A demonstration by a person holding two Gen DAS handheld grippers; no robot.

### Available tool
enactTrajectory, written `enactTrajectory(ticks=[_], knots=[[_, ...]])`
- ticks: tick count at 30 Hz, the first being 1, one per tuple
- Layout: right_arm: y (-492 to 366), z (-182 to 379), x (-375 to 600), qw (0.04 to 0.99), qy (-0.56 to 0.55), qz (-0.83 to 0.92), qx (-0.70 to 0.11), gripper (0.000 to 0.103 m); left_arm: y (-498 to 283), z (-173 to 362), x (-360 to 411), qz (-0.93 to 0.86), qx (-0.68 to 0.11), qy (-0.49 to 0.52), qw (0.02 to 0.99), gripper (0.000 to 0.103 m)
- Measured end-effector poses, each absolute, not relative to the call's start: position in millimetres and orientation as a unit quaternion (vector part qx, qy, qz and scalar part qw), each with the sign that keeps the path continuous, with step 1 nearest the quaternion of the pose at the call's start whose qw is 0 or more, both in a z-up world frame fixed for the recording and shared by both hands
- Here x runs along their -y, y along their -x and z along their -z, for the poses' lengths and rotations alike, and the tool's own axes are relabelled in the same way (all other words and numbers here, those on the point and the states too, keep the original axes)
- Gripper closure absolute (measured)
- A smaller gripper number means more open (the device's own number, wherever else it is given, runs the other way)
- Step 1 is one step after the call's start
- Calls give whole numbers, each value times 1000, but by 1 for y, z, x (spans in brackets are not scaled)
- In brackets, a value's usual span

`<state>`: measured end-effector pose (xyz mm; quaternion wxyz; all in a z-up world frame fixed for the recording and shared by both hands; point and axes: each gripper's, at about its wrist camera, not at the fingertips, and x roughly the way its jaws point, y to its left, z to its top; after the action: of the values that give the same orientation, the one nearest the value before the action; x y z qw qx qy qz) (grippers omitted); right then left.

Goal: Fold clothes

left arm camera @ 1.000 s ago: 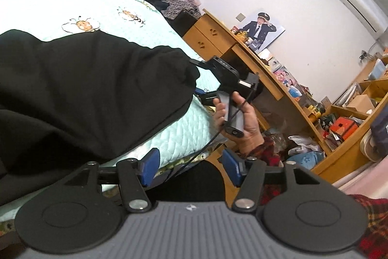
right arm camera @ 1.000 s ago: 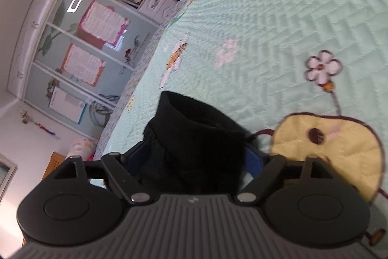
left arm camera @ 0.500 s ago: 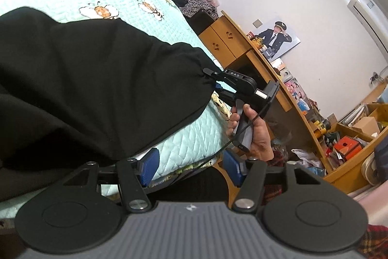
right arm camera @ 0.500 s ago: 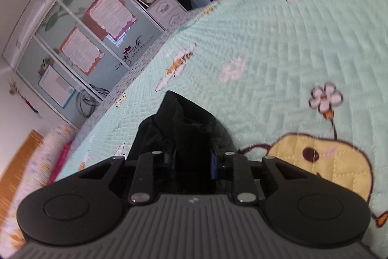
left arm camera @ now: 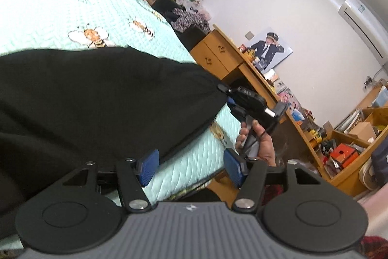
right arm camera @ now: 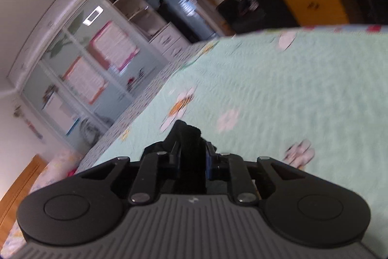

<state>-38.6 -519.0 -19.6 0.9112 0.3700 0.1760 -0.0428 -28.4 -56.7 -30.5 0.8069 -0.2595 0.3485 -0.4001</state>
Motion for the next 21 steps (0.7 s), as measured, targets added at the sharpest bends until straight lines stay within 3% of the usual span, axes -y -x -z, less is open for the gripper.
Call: enactTrajectory(ticks=[8,9,10,11,13,15,21], knots=[[48,48,558,890,-405,68,-199,84,21,43,62,388,-375,259,801,41],[52,40,557,895,-399,73,-185,86,20,42,61,388,-373,260,802,41],[57,32,558,901,-390,84,-169,95,21,40,60,387,-369,259,804,41],[62,27,561,904,-387,93,-156,95,21,39,59,387,-366,259,806,40],[60,32,570,901,-383,107,-176,103,21,39,57,388,-362,260,807,38],[57,45,578,890,-385,121,-211,102,19,41,56,386,-365,263,805,38],[85,22,562,908,-390,54,-144,97,10,30,49,379,-350,269,813,38]])
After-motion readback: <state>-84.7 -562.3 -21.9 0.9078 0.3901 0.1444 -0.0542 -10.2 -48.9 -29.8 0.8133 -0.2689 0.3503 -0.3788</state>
